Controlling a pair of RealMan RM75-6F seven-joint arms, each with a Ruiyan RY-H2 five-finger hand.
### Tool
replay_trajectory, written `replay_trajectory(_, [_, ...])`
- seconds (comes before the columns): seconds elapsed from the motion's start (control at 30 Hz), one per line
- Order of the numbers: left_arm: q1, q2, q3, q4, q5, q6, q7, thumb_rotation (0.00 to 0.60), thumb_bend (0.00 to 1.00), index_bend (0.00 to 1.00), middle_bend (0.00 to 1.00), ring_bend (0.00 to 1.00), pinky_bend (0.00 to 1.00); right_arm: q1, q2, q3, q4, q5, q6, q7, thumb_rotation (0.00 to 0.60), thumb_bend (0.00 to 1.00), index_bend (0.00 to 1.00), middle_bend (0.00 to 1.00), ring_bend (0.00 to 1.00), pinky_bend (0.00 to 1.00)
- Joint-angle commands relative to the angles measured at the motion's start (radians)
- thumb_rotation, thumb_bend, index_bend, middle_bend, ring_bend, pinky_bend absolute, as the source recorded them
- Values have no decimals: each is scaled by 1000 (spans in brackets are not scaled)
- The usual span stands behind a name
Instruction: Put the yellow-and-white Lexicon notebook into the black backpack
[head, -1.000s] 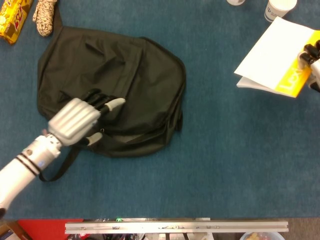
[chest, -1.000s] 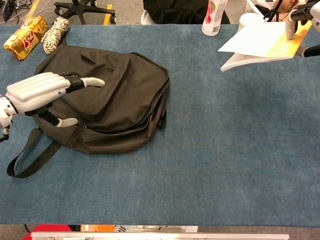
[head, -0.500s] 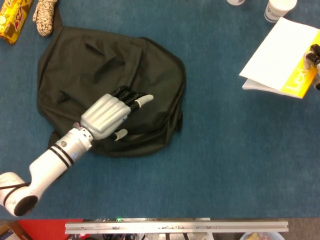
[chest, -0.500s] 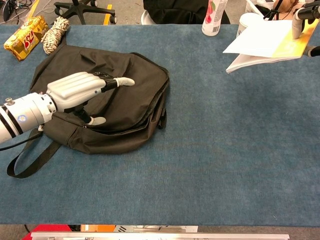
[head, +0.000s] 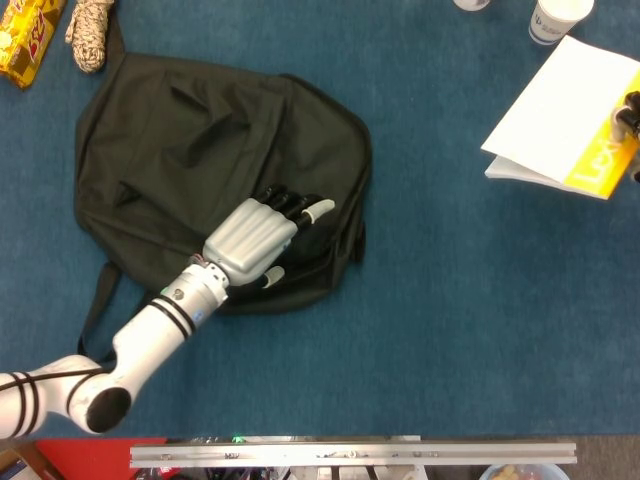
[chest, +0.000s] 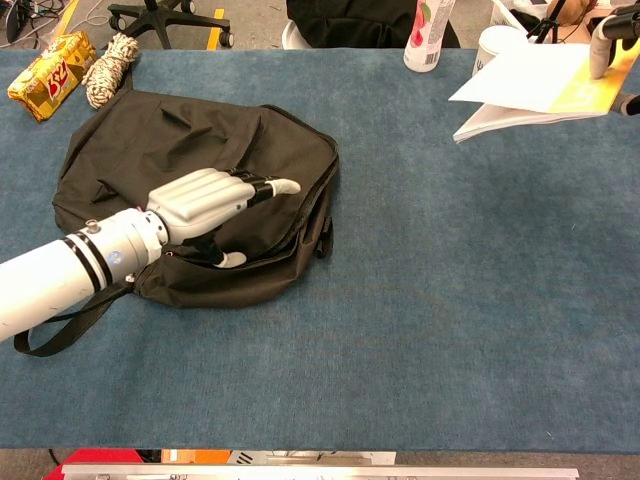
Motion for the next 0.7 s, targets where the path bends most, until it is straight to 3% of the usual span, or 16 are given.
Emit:
replay_trajectory(0.03, [-13, -44, -6, 27, -53, 5, 38, 600, 225, 34, 89, 132, 120, -4, 2, 1, -1, -1, 4, 3, 600, 474, 785, 603, 512, 648])
replay_trajectory(0.53, [-14, -173, -39, 120, -180, 102, 80, 600, 223, 39, 119, 155, 183, -22, 10, 6, -7, -8, 24, 17, 600, 475, 788, 606, 514, 650])
replay_trajectory(0.7, [-2, -211, -56, 150, -191, 143, 50, 600, 265, 149, 224, 268, 327, -25, 12, 9, -7, -7, 26, 18, 600, 474, 790, 608, 514, 651])
